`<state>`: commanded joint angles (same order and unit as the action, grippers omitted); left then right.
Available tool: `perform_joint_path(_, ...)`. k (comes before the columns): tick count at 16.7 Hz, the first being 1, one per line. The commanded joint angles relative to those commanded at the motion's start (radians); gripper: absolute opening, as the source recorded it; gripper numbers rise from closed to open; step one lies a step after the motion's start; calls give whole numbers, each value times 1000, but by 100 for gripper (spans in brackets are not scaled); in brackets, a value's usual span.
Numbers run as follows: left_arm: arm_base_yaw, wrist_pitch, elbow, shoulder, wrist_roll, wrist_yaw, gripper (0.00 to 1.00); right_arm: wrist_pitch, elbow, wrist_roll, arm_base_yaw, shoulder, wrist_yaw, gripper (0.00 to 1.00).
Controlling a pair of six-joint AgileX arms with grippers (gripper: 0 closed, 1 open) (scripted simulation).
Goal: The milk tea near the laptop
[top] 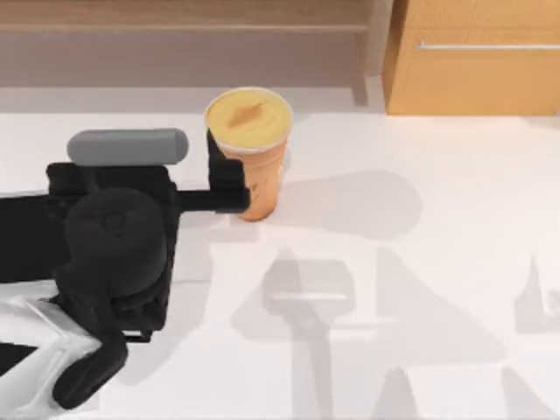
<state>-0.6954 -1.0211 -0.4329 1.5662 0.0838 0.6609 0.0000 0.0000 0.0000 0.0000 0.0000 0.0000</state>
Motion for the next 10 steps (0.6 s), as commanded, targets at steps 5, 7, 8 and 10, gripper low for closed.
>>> perform_joint_path(5,-116,-171,-72,271,14,109,100,0,0,0,0,0,0,100)
perform_joint_path(7,-165,-240,-103,374,19,154,100,0,0,0,0,0,0,100)
perform_joint_path(8,-185,-269,-115,415,21,171,100,0,0,0,0,0,0,100)
perform_joint_path(10,-212,-310,-133,469,25,194,100,0,0,0,0,0,0,100)
